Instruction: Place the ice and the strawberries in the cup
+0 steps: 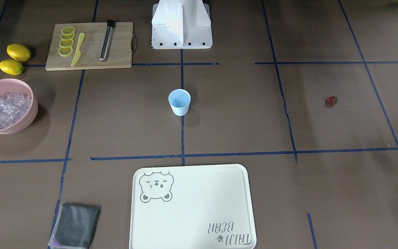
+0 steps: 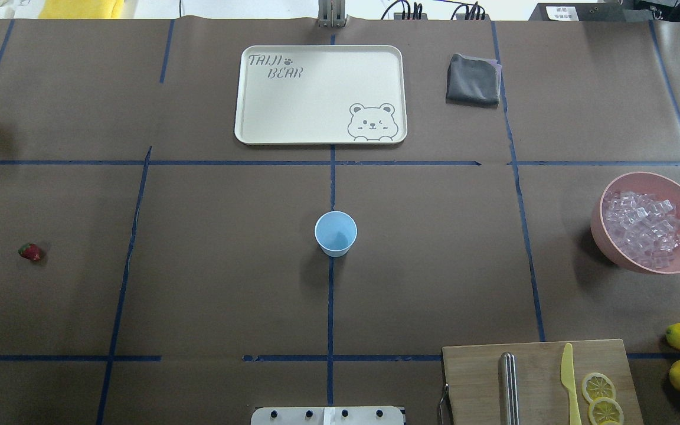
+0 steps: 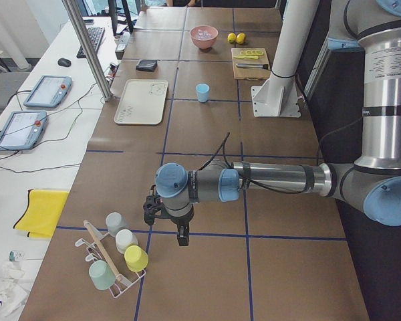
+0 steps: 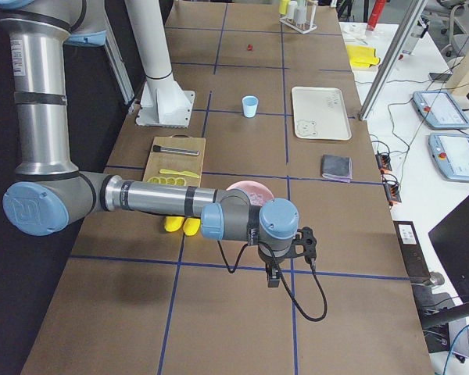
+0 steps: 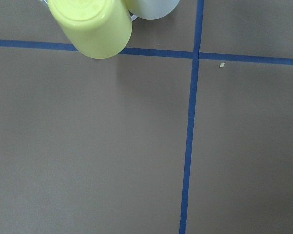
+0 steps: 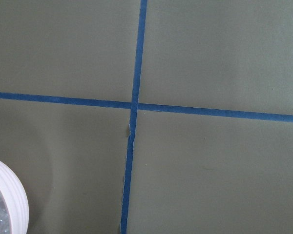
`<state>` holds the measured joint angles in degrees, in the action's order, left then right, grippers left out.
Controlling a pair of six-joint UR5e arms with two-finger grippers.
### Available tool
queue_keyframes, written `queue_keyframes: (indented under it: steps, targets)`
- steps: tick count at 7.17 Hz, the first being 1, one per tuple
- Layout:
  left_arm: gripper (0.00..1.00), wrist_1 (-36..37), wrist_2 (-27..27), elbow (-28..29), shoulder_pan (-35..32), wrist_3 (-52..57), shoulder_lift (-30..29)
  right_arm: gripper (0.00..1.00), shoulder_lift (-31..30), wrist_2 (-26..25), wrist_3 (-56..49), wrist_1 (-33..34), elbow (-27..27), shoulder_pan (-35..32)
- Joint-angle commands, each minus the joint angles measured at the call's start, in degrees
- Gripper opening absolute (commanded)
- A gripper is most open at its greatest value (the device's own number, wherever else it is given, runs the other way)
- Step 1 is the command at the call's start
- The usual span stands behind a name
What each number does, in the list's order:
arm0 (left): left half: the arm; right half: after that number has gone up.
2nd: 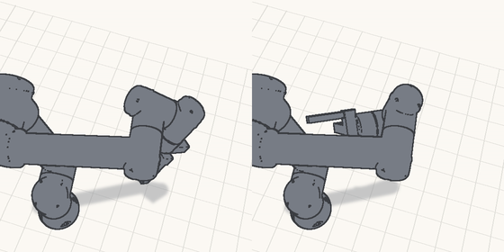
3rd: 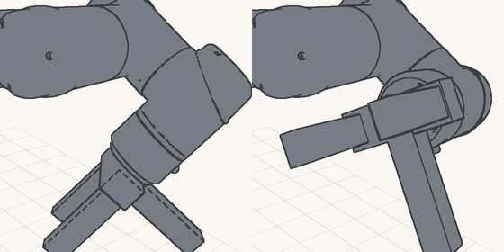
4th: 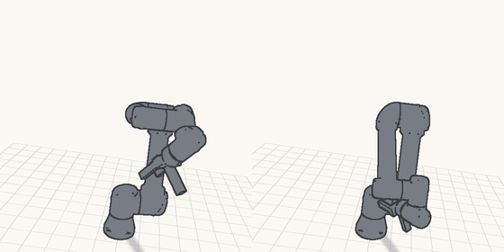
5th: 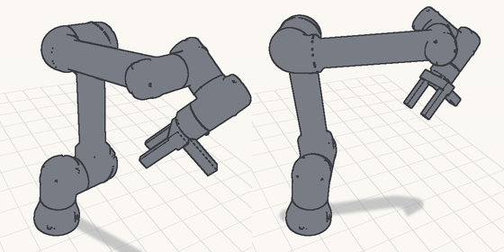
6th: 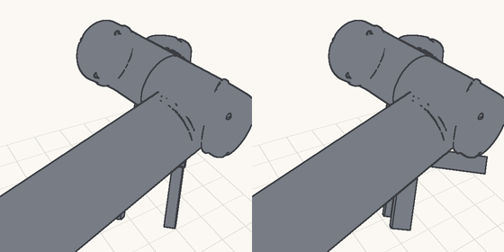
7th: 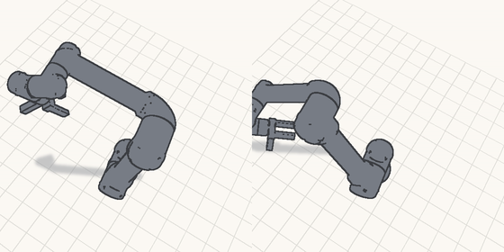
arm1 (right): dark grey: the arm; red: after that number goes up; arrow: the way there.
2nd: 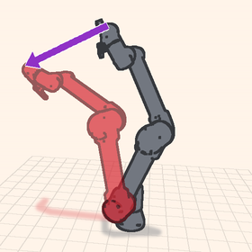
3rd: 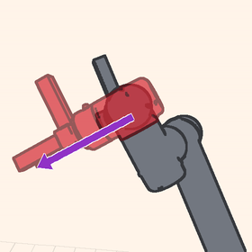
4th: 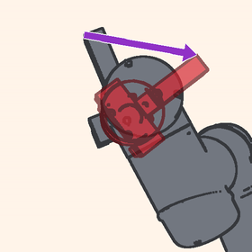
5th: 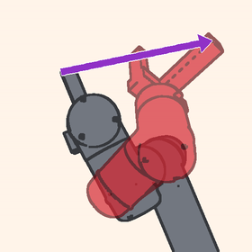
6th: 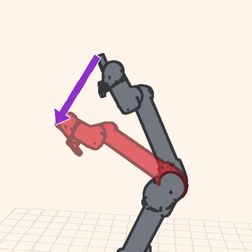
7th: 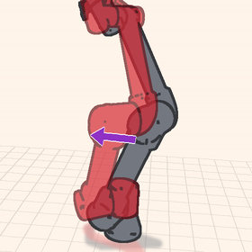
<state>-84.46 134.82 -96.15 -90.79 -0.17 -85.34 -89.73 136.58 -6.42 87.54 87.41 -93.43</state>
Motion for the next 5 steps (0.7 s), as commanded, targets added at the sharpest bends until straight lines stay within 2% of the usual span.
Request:
queue_keyframes:
  steps: [1, 5]
  targets:
    - [1.0, 0.0, 0.0, 0.0, 0.0, 0.09, 0.0, 1.0, 0.0, 0.0, 0.0, 0.0, -0.04, 0.0]
    - [1.0, 0.0, 0.09, -0.09, 0.17, 0.35, -1.76, 1.0, 0.17, 0.18, 0.26, 0.0, 1.36, 0.0]
